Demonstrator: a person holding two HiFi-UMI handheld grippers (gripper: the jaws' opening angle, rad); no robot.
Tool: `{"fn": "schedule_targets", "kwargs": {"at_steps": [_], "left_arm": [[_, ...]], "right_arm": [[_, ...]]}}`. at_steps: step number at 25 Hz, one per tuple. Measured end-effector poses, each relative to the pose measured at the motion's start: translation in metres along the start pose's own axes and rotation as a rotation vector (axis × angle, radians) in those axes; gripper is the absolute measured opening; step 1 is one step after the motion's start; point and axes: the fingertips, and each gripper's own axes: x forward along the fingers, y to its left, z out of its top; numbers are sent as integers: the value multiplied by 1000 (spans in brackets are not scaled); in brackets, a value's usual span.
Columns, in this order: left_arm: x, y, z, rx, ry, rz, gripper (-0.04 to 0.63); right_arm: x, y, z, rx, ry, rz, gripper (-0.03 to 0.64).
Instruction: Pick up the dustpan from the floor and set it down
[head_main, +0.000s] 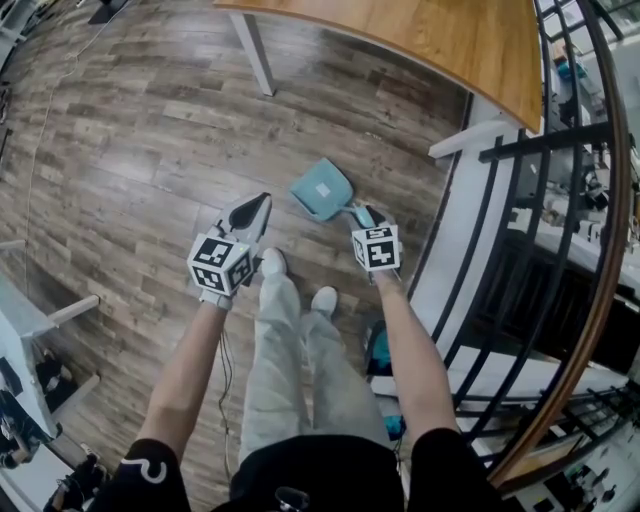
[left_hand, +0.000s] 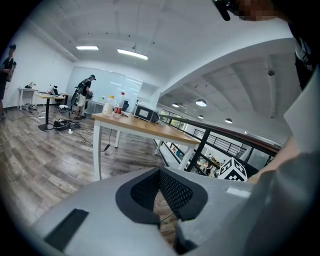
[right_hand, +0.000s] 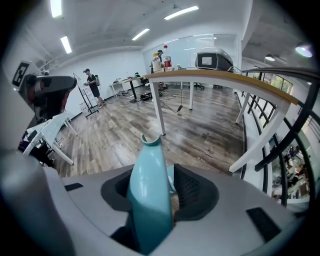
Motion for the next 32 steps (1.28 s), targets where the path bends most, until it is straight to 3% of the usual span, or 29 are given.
{"fn": "schedule_targets", "kwargs": {"at_steps": [9, 26, 32], "left_arm": [[3, -1, -8, -10, 10, -2, -2], [-10, 1, 1, 6, 9, 19, -2], [-18, -11, 21, 8, 0, 24, -2]], "right_arm": [[0, 3, 0, -91, 23, -20, 92], [-25, 6, 24, -77, -5, 5, 88], [-48, 1, 42, -59, -13, -3, 89]]}}
